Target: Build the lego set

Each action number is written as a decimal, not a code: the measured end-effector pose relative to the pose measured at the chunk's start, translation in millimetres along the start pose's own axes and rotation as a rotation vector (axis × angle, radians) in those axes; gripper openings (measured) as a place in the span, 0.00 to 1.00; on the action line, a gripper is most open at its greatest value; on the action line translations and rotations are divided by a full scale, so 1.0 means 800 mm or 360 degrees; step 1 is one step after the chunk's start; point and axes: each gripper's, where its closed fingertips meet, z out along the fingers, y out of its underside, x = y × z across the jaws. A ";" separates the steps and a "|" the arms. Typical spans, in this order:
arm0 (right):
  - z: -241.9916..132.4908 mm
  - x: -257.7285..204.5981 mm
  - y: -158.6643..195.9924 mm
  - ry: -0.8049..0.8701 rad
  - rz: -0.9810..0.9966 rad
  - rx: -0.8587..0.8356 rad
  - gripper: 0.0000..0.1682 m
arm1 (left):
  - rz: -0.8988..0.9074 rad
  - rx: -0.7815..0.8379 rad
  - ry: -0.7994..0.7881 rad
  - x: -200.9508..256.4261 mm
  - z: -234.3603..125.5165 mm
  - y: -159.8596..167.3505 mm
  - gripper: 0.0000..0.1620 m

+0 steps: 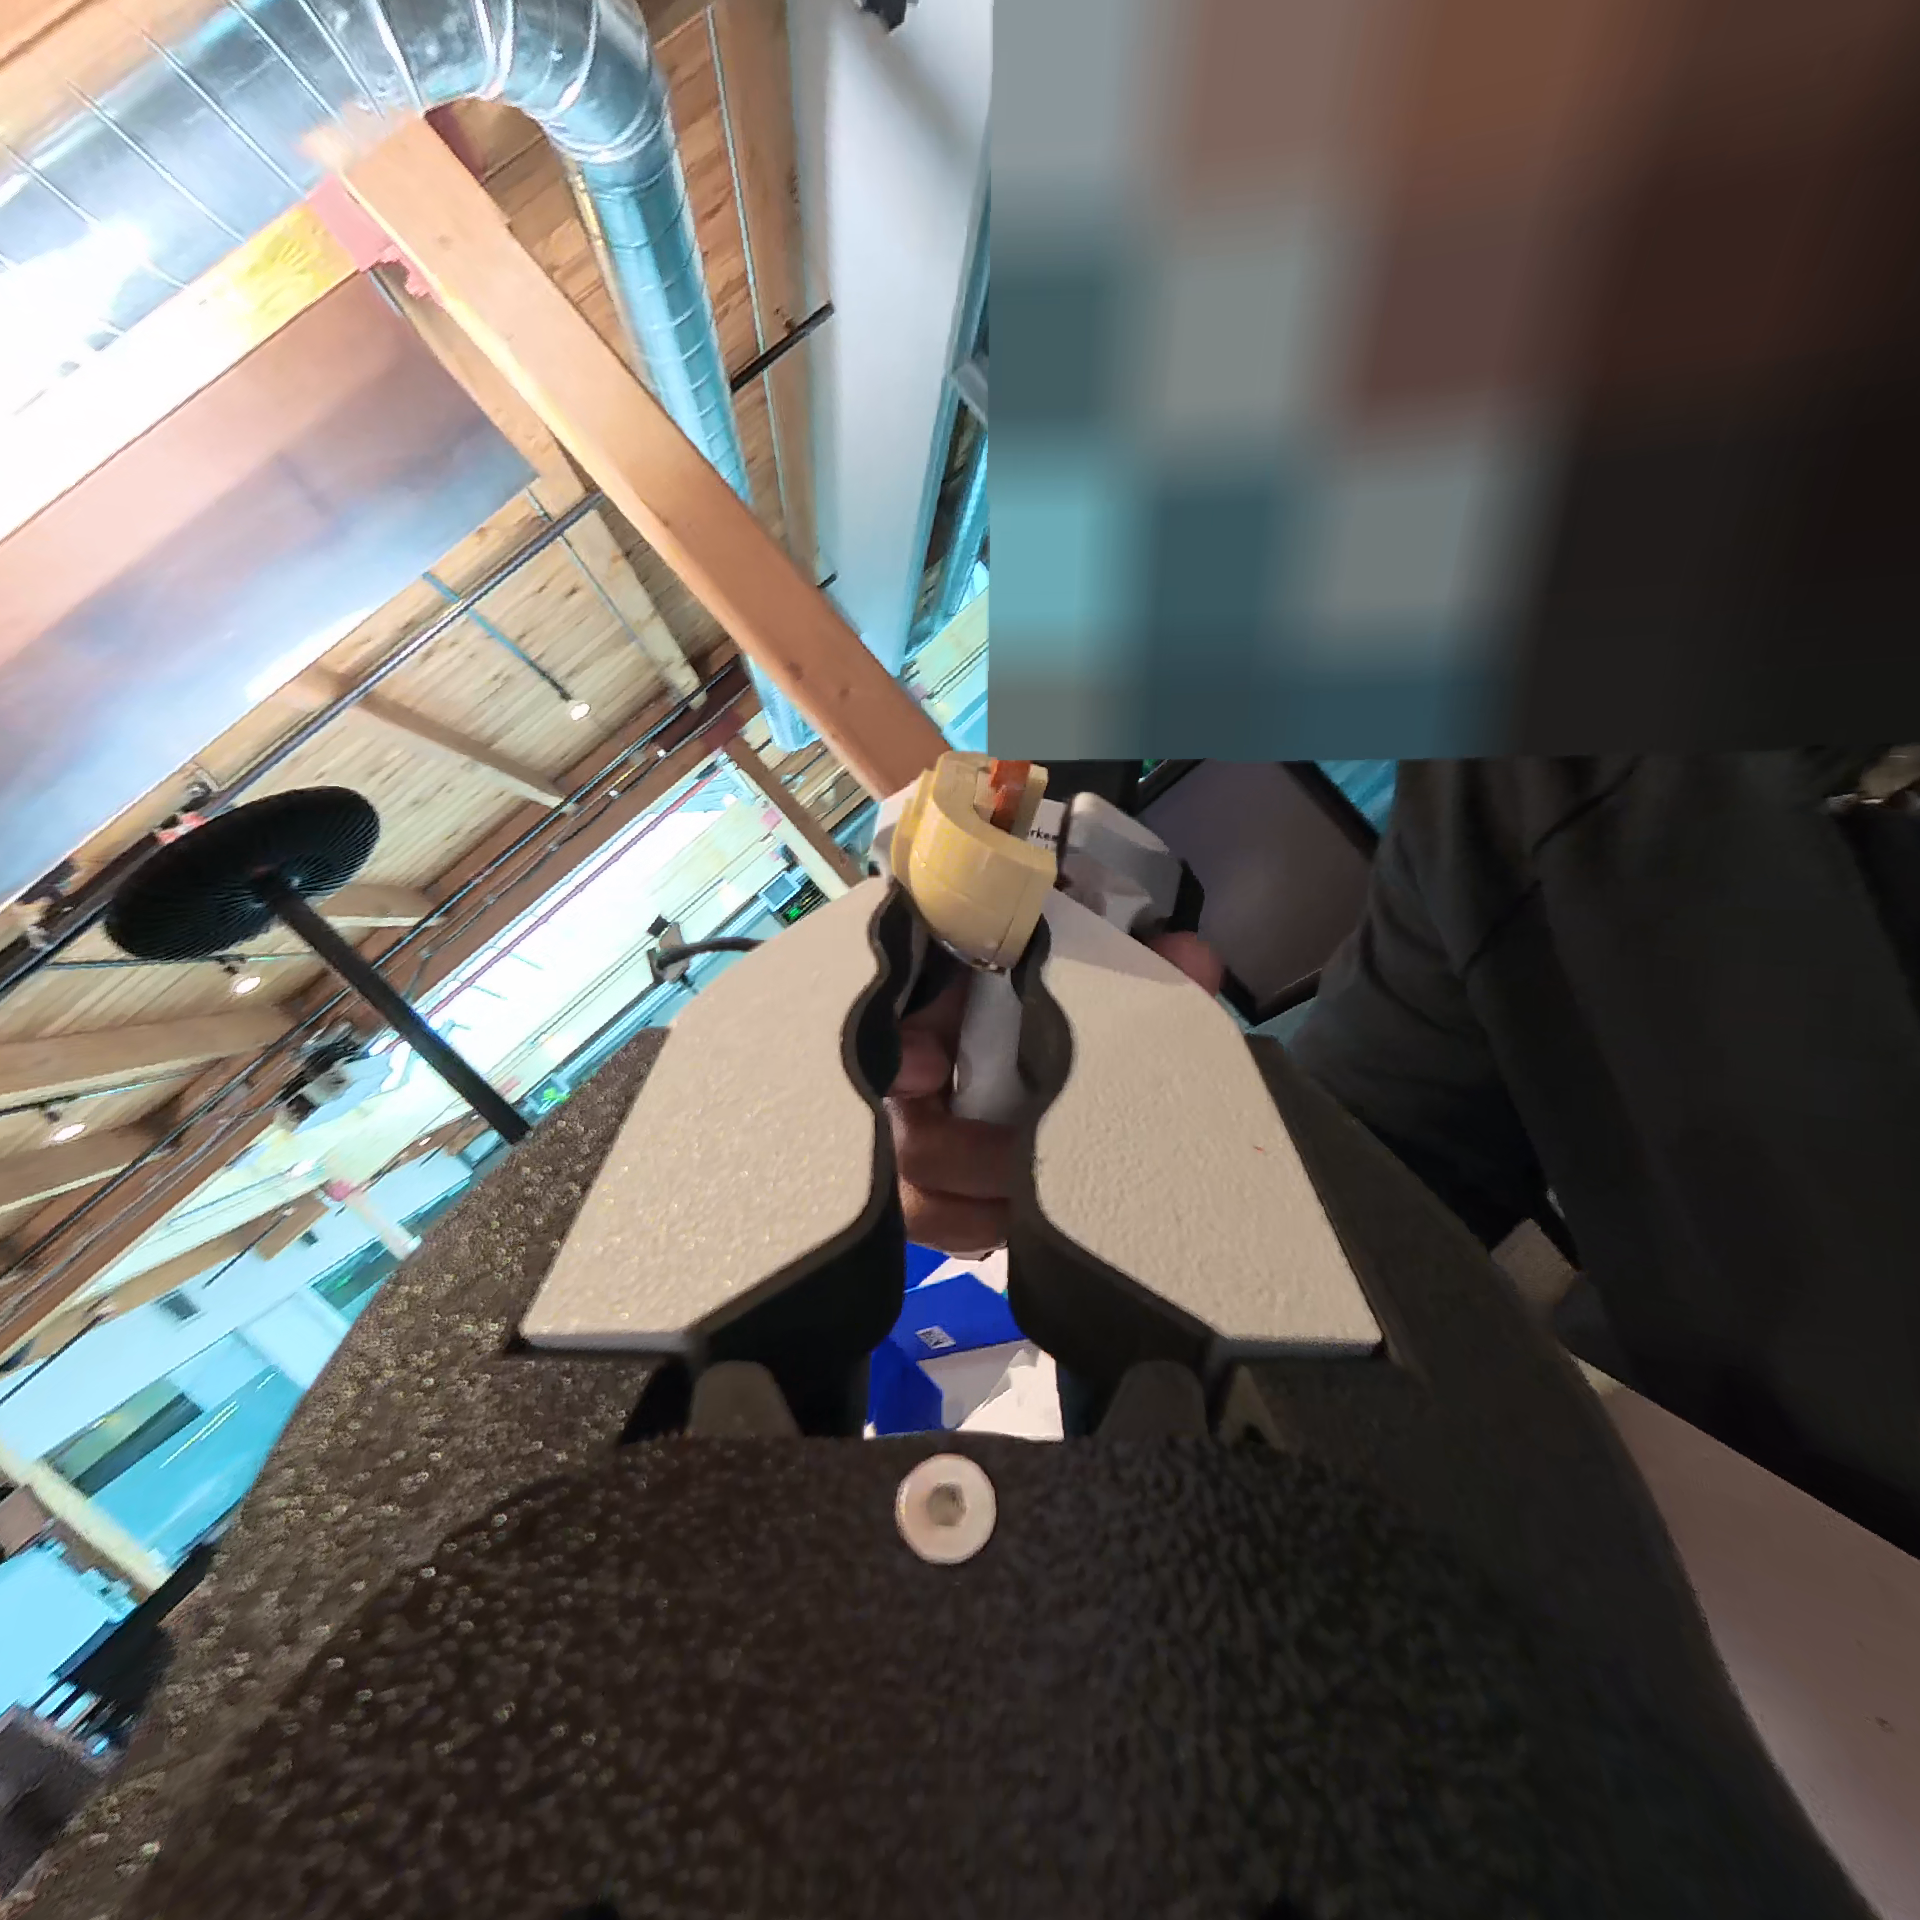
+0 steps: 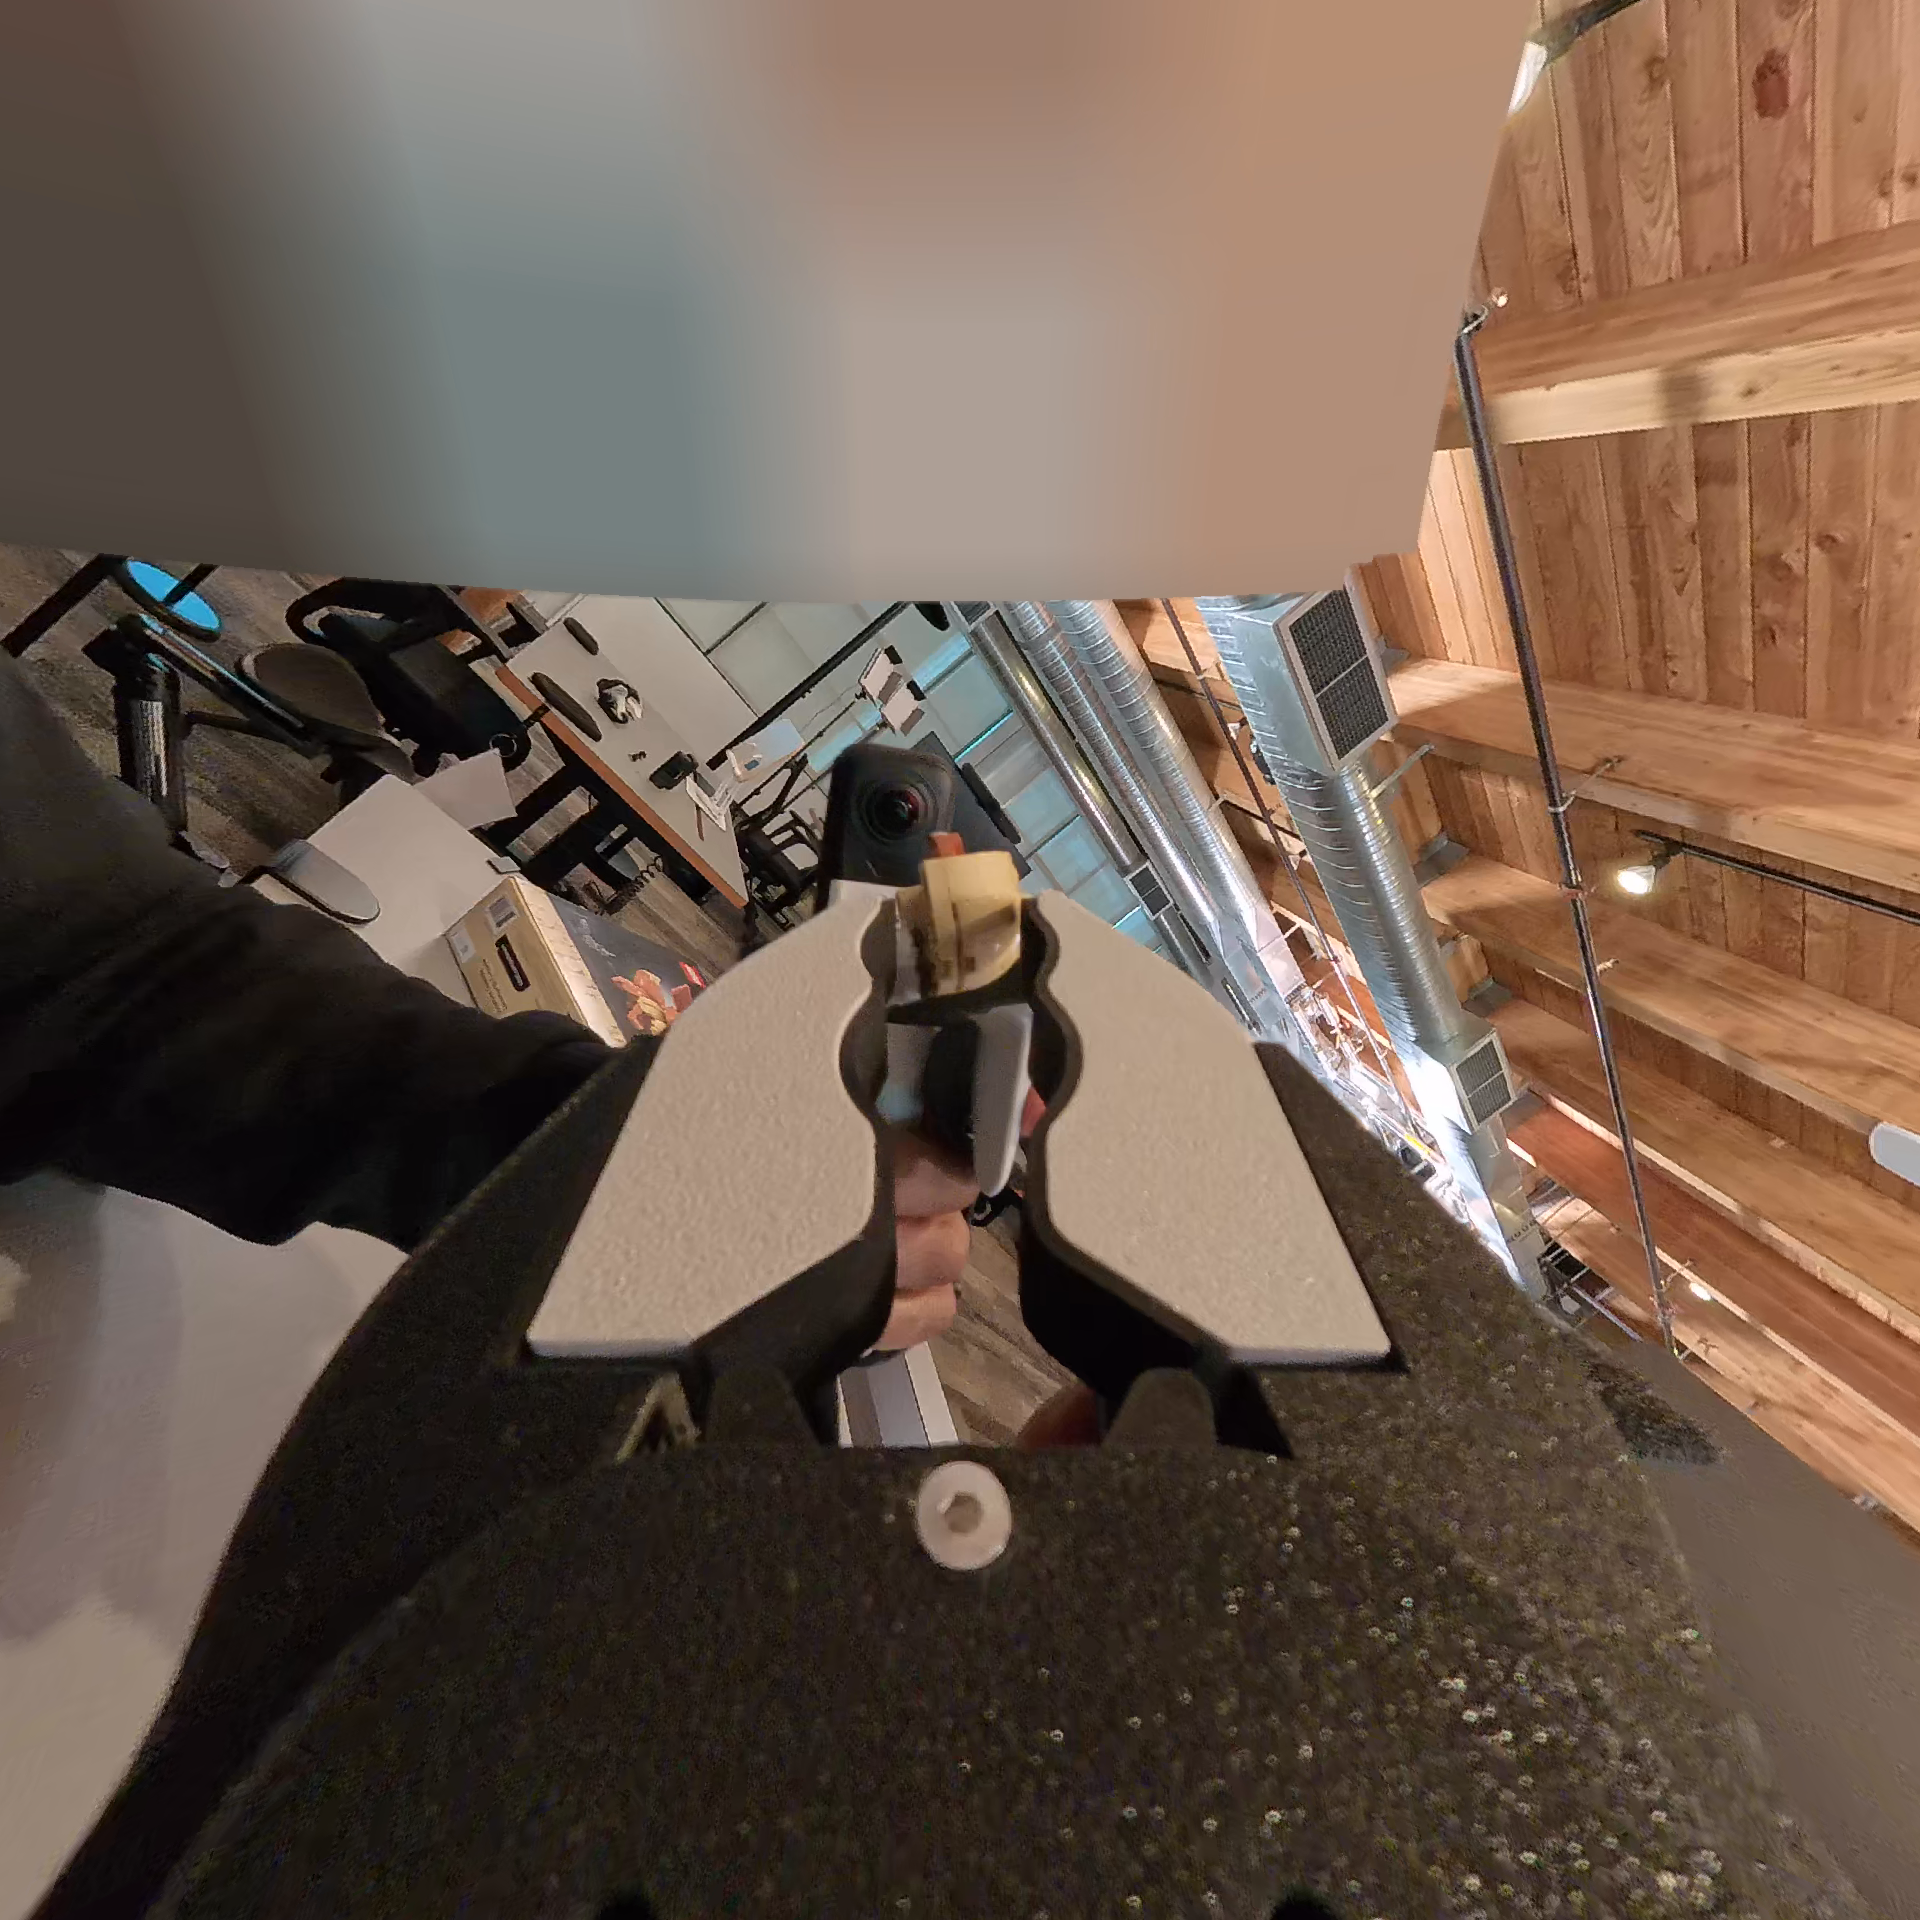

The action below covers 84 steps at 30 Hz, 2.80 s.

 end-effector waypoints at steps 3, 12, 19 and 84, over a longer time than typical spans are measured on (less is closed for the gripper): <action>0.003 -0.004 0.002 0.0005 -0.0028 -0.0004 0.13 | -0.0025 0.0062 0.0036 0.002 -0.004 -0.001 0.12; 0.010 -0.008 0.010 0.0042 -0.0063 -0.0043 0.13 | -0.0034 0.0147 0.0120 0.010 -0.011 -0.001 0.12; 0.012 -0.010 0.011 0.0064 -0.0109 -0.0053 0.11 | -0.0035 0.0128 0.0139 0.015 -0.008 0.000 0.11; -0.111 -0.163 0.254 -0.0466 0.2608 -0.0584 0.14 | 0.2053 -0.1262 0.0066 0.105 -0.111 0.258 0.10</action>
